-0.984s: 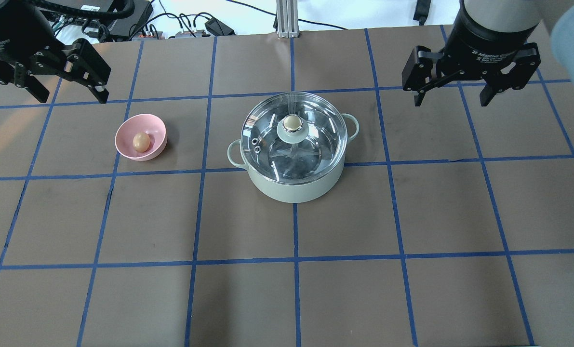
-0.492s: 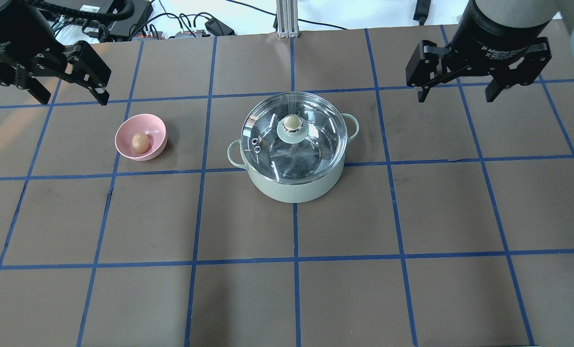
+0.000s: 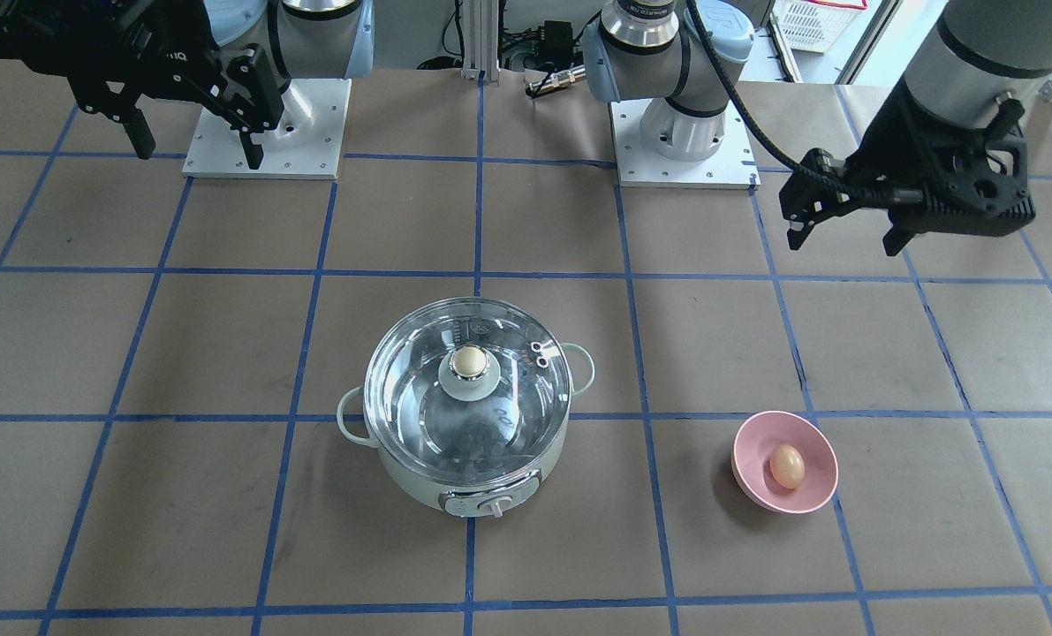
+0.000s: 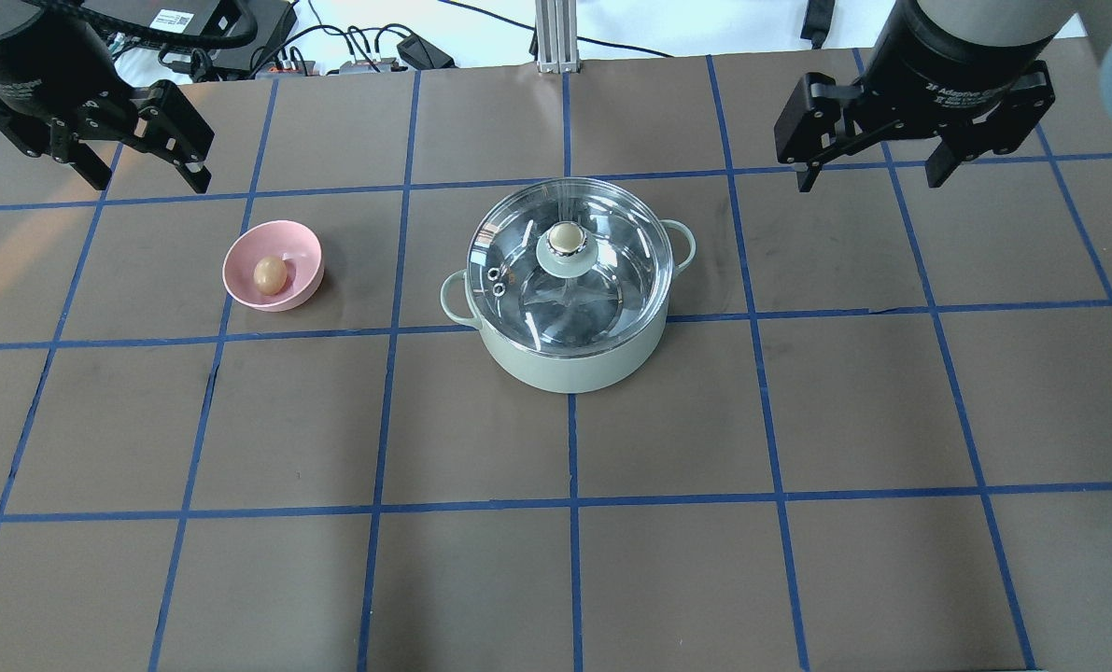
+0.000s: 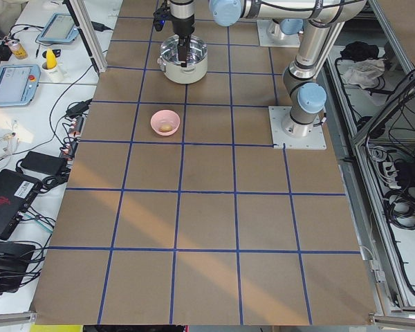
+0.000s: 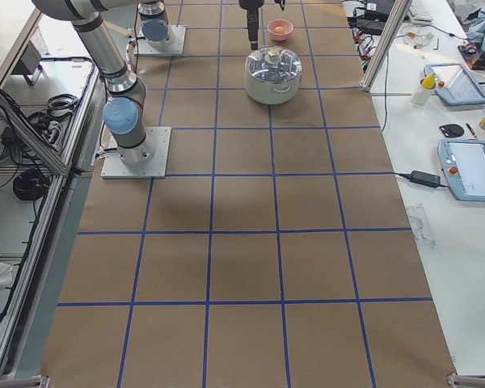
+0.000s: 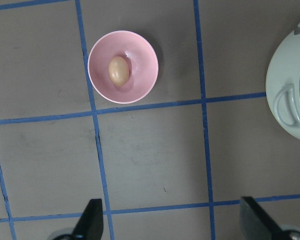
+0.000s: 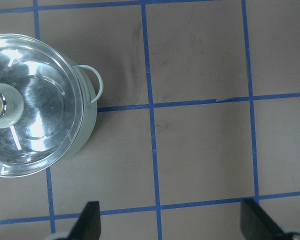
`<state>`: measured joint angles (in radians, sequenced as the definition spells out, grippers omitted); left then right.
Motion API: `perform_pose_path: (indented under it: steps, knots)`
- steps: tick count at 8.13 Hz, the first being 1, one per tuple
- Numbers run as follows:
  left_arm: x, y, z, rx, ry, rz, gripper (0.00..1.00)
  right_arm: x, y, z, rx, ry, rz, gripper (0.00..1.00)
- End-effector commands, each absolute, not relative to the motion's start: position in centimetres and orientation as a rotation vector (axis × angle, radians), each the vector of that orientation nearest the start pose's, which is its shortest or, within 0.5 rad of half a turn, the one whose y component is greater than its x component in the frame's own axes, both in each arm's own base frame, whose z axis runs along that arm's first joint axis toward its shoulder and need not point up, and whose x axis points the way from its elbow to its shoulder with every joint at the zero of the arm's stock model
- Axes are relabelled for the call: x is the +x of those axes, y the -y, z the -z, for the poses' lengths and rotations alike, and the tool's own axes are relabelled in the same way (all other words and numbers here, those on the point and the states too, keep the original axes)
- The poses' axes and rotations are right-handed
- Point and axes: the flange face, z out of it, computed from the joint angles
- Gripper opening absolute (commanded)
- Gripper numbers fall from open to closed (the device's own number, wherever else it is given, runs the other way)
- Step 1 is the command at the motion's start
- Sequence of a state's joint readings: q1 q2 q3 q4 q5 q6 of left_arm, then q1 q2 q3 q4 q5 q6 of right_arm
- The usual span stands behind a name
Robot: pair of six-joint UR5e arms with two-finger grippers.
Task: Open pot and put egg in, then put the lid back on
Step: 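Lower the left gripper toward the egg while the right moves toward the lid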
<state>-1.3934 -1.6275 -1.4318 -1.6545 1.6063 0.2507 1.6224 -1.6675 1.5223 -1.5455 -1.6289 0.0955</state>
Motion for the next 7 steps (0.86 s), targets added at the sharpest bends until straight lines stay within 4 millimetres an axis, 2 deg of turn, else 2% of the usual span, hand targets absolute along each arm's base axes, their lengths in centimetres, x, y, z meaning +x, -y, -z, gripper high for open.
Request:
perform_pose_path:
  steps: [1,3,4,5,6,7]
  knots:
    - [-0.3,56.0,-47.7,0.04,-3.119,-0.111,0.81,16.2,47.9,-53.2,0.007,-3.105,0.174,1.0]
    - [0.5,59.4,-43.6,0.042,-3.119,-0.099,0.81,16.1,48.7,-51.9,0.007,-3.124,0.126,1.0]
    - [0.8,60.7,-40.7,0.043,-3.123,-0.146,0.81,16.1,48.7,-51.9,0.004,-3.124,0.128,1.0]
    - [1.0,61.6,-38.8,0.049,-3.124,-0.17,0.77,16.1,48.8,-51.8,0.004,-3.124,0.124,1.0]
    - [1.1,62.1,-36.7,0.049,-3.129,-0.205,0.76,16.3,49.2,-50.5,0.0,-3.127,0.081,1.0]
    - [1.3,62.7,-34.1,0.049,-3.13,-0.212,0.76,17.7,49.9,-49.9,-0.038,-3.127,0.068,1.0]
